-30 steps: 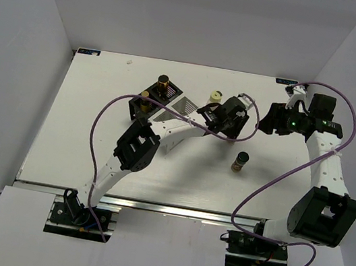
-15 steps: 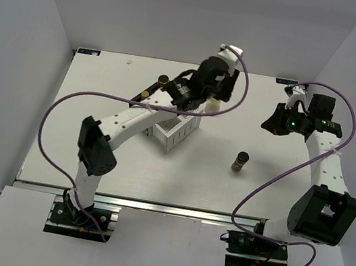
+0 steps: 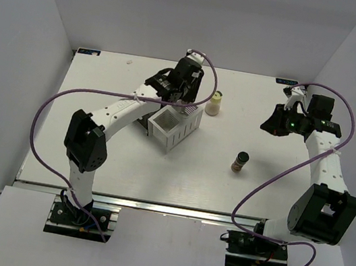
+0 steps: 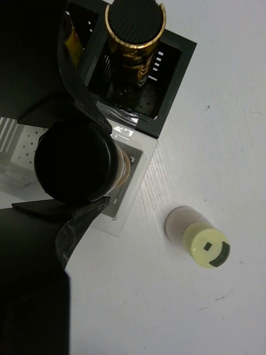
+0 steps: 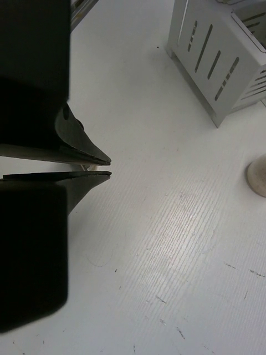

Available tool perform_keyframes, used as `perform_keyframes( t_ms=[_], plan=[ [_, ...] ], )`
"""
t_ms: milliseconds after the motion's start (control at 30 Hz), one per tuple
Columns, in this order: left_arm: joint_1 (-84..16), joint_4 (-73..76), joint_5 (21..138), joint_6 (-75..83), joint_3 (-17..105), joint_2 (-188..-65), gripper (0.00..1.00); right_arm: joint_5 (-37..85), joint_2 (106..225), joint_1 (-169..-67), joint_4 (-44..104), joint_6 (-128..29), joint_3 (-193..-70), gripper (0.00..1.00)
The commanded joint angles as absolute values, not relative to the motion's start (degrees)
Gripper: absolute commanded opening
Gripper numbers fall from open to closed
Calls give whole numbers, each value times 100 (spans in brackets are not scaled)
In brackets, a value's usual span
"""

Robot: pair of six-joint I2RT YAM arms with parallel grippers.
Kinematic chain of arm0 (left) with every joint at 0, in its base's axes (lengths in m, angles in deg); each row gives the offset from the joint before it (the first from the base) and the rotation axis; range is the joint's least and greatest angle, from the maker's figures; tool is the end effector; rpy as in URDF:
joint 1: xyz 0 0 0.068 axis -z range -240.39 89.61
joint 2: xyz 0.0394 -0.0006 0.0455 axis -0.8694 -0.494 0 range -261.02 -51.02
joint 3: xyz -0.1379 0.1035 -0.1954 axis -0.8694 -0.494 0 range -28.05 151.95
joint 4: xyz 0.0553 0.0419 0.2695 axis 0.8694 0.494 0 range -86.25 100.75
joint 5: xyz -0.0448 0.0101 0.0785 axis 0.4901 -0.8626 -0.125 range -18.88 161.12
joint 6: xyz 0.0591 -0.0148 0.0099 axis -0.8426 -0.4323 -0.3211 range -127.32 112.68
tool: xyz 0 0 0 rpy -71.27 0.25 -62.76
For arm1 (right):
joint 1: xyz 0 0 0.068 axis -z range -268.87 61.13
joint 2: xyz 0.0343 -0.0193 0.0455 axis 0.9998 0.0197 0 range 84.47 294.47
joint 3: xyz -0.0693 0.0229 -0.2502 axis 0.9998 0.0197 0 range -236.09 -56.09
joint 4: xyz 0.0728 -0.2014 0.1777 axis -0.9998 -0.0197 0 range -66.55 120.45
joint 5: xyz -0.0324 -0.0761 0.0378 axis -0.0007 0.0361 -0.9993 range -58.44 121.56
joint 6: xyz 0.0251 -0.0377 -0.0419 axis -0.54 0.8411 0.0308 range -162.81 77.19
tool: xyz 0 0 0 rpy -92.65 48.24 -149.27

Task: Organize the condiment bottles

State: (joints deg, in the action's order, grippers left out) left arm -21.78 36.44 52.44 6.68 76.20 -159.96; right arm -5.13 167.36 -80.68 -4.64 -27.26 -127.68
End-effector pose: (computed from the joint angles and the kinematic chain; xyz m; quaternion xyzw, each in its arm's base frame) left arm 0.3706 -0.2769 0.3179 0.1183 0.8795 -0.0634 0.4565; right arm 0.3358 -0.0202 0.2896 -0.1732 0.8719 0.2134 0.4052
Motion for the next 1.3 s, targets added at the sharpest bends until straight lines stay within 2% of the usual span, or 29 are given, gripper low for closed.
perform_keyframes(
  t_ms=[0, 467, 867, 967, 1100, 1133, 1200, 1233, 1267],
  plan=[
    [-2120, 3504, 5371, 692, 7506, -15842, 0, -659, 16779, -8052, -462, -2629, -12807, 15],
    [-2128, 3214, 5714, 753, 6960, -16018, 0, -667, 16867, -8052, -479, -2620, -12834, 17],
    [-2120, 3064, 5688, 753, 7179, -16527, 2, -641, 16849, -8052, -453, -2585, -12719, 18],
    [-2120, 3064, 5749, 762, 7250, -16589, 5, -632, 16840, -8052, -444, -2585, -12702, 18],
    [-2120, 3038, 5802, 780, 7223, -16580, 24, -615, 16840, -8052, -435, -2567, -12684, 19],
    [-2120, 3038, 5820, 780, 7206, -16572, 38, -623, 16849, -8052, -435, -2567, -12667, 19],
    [-2120, 3012, 5837, 788, 7179, -16554, 50, -624, 16840, -8052, -435, -2576, -12658, 19],
    [-2120, 3003, 5863, 806, 7162, -16528, 61, -624, 16840, -8052, -435, -2576, -12658, 19],
    [-2120, 3003, 5881, 815, 7144, -16510, 65, -624, 16849, -8052, -427, -2576, -12649, 19]
  ],
)
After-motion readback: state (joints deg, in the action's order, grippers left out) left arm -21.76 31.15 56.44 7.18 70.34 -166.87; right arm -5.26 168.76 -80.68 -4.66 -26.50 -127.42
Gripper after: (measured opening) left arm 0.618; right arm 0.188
